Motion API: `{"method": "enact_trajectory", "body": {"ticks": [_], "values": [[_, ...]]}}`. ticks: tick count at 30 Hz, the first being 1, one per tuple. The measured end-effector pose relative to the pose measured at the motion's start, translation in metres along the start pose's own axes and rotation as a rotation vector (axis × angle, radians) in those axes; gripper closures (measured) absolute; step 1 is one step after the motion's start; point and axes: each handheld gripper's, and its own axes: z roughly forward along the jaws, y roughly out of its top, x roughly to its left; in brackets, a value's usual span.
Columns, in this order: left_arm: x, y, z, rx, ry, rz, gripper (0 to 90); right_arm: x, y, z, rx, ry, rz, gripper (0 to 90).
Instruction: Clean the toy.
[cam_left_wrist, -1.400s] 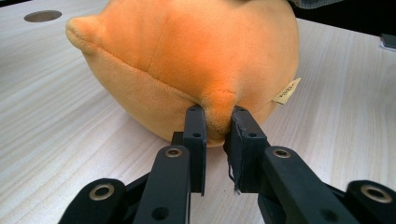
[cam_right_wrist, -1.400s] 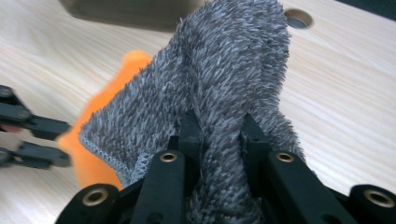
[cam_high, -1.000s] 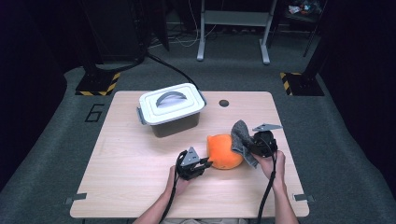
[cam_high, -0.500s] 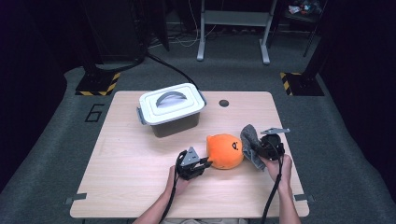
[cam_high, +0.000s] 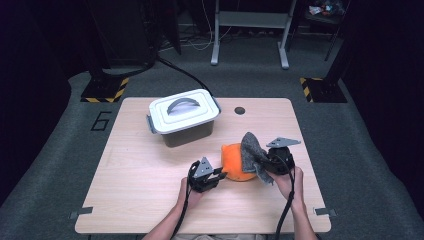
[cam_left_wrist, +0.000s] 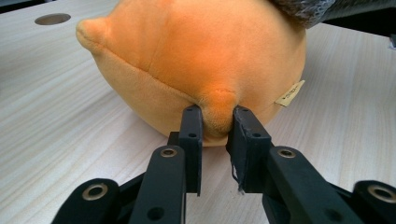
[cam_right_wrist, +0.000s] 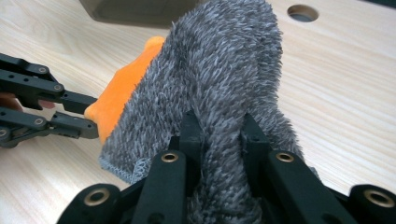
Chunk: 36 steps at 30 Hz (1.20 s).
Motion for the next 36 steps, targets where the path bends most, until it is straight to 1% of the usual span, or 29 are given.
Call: {"method": "enact_trajectory", "body": {"ticks": [1, 2, 3, 4, 5, 6, 7, 8, 9, 11, 13, 14, 15, 16, 17, 19, 21, 22, 24, 26, 27, 29, 31, 32, 36], "values": [[0.0, 0.0, 0.0, -0.01, 0.01, 0.004, 71.9, -0.002, 0.0, 0.004, -0.002, 0.002, 0.018, 75.9], [0.0, 0.0, 0.0, -0.011, 0.014, 0.004, 71.9, -0.002, 0.0, 0.004, -0.002, 0.002, 0.018, 75.9], [0.0, 0.0, 0.0, -0.009, 0.017, 0.004, 69.2, -0.005, 0.0, 0.005, -0.005, 0.001, 0.023, 75.9], [-0.001, 0.001, -0.001, 0.002, 0.019, 0.011, 66.0, -0.006, 0.0, 0.006, -0.006, 0.003, 0.031, 76.0], [-0.003, 0.001, 0.0, 0.002, 0.033, 0.016, 62.5, -0.006, 0.001, 0.007, -0.008, -0.001, 0.043, 76.1], [-0.004, 0.001, 0.001, 0.011, 0.039, 0.026, 58.4, -0.007, 0.002, 0.008, -0.007, -0.011, 0.047, 76.1], [-0.005, 0.001, 0.002, 0.011, 0.054, 0.027, 54.4, -0.007, 0.003, 0.009, -0.008, -0.012, 0.065, 76.1], [-0.006, 0.002, 0.001, 0.014, 0.063, 0.031, 51.2, -0.008, 0.003, 0.01, -0.005, -0.013, 0.072, 76.1], [-0.005, 0.002, 0.0, 0.014, 0.065, 0.035, 50.4, -0.009, 0.004, 0.011, -0.003, -0.02, 0.079, 76.2], [-0.005, 0.003, 0.0, 0.003, 0.073, 0.03, 48.9, -0.011, 0.005, 0.012, -0.002, -0.023, 0.082, 76.1], [-0.004, 0.004, 0.0, -0.005, 0.076, 0.036, 48.9, -0.012, 0.006, 0.014, 0.004, -0.026, 0.098, 76.1], [-0.005, 0.005, -0.001, -0.002, 0.078, 0.05, 48.9, -0.013, 0.006, 0.015, 0.004, -0.028, 0.099, 76.2], [-0.006, 0.006, 0.0, -0.002, 0.084, 0.055, 48.9, -0.014, 0.006, 0.015, 0.006, -0.031, 0.104, 76.1], [-0.007, 0.008, 0.001, -0.004, 0.087, 0.075, 49.0, -0.014, 0.007, 0.016, 0.008, -0.034, 0.104, 76.1], [-0.008, 0.01, 0.002, -0.004, 0.087, 0.084, 49.0, -0.014, 0.007, 0.016, 0.008, -0.034, 0.113, 76.1], [-0.01, 0.011, 0.006, 0.013, 0.096, 0.102, 50.8, -0.014, 0.008, 0.017, 0.006, -0.034, 0.113, 76.1], [-0.011, 0.012, 0.01, 0.016, 0.103, 0.108, 59.0, -0.013, 0.008, 0.017, 0.006, -0.039, 0.105, 76.1], [-0.011, 0.012, 0.01, 0.012, 0.103, 0.11, 59.0, -0.013, 0.008, 0.017, 0.006, -0.039, 0.105, 76.1], [-0.01, 0.012, 0.01, 0.005, 0.099, 0.108, 66.2, -0.013, 0.008, 0.016, 0.004, -0.045, 0.102, 76.1], [-0.007, 0.012, 0.009, -0.002, 0.077, 0.094, 73.6, -0.012, 0.009, 0.013, 0.001, -0.05, 0.1, 76.1], [-0.006, 0.012, 0.008, -0.01, 0.07, 0.086, 78.5, -0.011, 0.009, 0.009, -0.014, -0.055, 0.091, 76.1], [-0.003, 0.013, 0.006, -0.017, 0.052, 0.063, 79.7, -0.01, 0.01, 0.006, -0.022, -0.058, 0.087, 76.1], [-0.001, 0.015, 0.005, -0.025, 0.033, 0.059, 81.3, -0.006, 0.012, 0.002, -0.031, -0.054, 0.081, 76.1], [-0.002, 0.016, 0.004, -0.024, 0.019, 0.052, 81.8, -0.003, 0.014, -0.001, -0.035, -0.053, 0.069, 76.1], [-0.002, 0.021, 0.003, -0.034, -0.015, 0.041, 82.5, 0.009, 0.022, -0.007, -0.042, -0.035, 0.017, 76.1]]}}
